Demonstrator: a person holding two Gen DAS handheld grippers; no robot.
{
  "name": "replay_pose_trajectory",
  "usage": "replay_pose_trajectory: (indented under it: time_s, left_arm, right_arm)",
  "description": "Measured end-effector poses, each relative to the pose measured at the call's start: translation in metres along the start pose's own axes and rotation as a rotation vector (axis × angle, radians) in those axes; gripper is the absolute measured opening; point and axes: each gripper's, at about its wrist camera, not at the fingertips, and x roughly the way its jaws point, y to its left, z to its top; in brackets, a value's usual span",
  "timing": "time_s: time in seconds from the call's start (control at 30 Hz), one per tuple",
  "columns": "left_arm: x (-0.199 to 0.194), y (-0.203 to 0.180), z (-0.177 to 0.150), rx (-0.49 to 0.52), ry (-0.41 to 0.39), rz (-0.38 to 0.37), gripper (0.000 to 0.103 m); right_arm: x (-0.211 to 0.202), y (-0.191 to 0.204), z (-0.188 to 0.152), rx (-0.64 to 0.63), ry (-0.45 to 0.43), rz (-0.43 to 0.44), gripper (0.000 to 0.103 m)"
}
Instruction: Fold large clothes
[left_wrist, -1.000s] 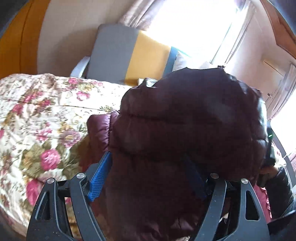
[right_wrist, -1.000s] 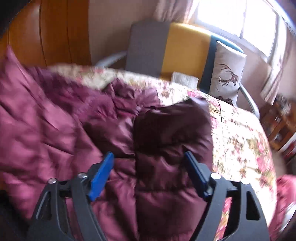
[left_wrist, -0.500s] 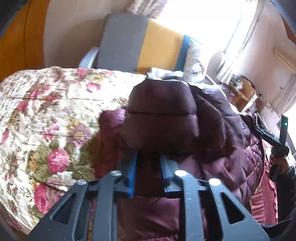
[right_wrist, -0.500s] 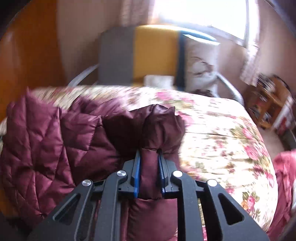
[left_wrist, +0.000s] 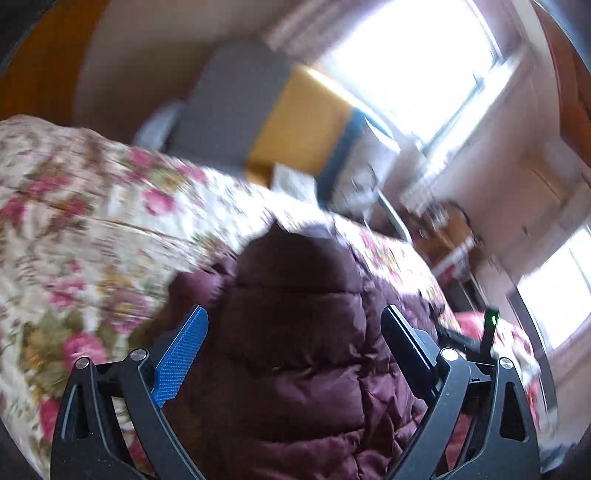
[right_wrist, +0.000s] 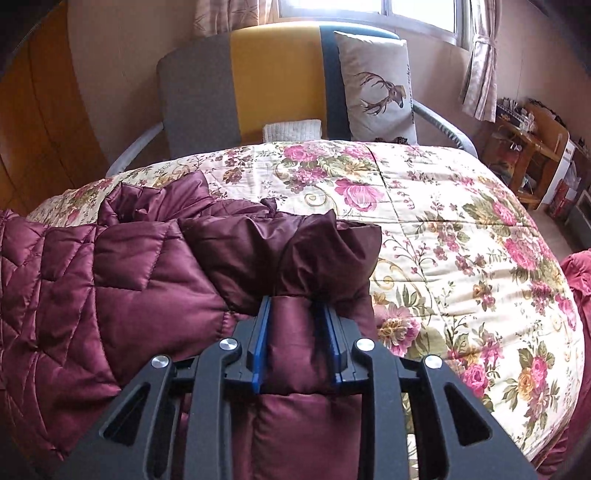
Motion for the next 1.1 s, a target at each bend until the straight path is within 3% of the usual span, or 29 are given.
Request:
replay_pose_trajectory:
  time_s: [0.03,0.07,0.1,0.13,0.17,0.23,0.27,0.3,0.47,0.53,0.6,0.7,0.93,1.1]
  left_arm:
    - [0.014,0.000,0.001,-0.003,0.035,0.017,0.093]
    - [0.026,0.000,0.002,0.008,0.076,0.025,0.084]
    - [0.037,-0.001,0.001,0.029,0.107,0.054,0.073]
    - [0.049,-0.002,0.000,0.057,0.128,0.124,0.055]
    - [0.055,-0.002,-0.001,0.070,0.139,0.162,0.046]
    - [0.060,0.002,-0.004,0.059,0.133,0.182,0.043]
    - [0.058,0.005,-0.005,0.042,0.124,0.181,0.041]
    - [0.056,0.007,-0.006,0.030,0.116,0.177,0.041]
    - [0.047,0.010,-0.015,-0.007,0.057,0.167,0.038]
    - [0.042,0.005,-0.017,-0.005,0.032,0.184,0.038]
    - [0.034,-0.003,-0.019,0.009,0.006,0.198,0.037]
    - [0.019,-0.016,-0.022,0.049,-0.032,0.214,0.033]
    - [-0.015,-0.039,-0.012,0.106,-0.096,0.230,0.030]
    - [-0.009,-0.042,0.016,0.107,-0.111,0.240,0.028]
  right_arm:
    - [0.000,-0.002,0.000,0.008,0.002,0.009,0.027]
    - [-0.001,-0.002,0.001,0.013,0.001,0.017,0.027]
    - [-0.002,-0.004,0.001,0.018,-0.001,0.025,0.029]
    - [-0.004,-0.005,0.002,0.024,-0.002,0.024,0.031]
    - [-0.007,-0.007,0.003,0.030,-0.004,0.021,0.036]
    - [-0.019,-0.010,0.004,0.035,-0.031,0.012,0.054]
    - [-0.026,-0.012,0.004,0.041,-0.050,-0.005,0.079]
    - [-0.032,-0.016,0.003,0.053,-0.066,-0.006,0.090]
    - [-0.026,-0.029,-0.001,0.085,-0.004,0.075,0.086]
    - [-0.022,-0.028,-0.003,0.089,0.018,0.130,0.066]
    - [-0.026,-0.019,-0.004,0.055,0.009,0.111,0.051]
    - [-0.042,-0.002,-0.005,-0.014,-0.014,0.070,0.037]
    - [-0.101,0.012,0.017,-0.030,-0.132,0.090,0.027]
    - [-0.099,0.021,0.053,-0.019,-0.175,0.077,0.020]
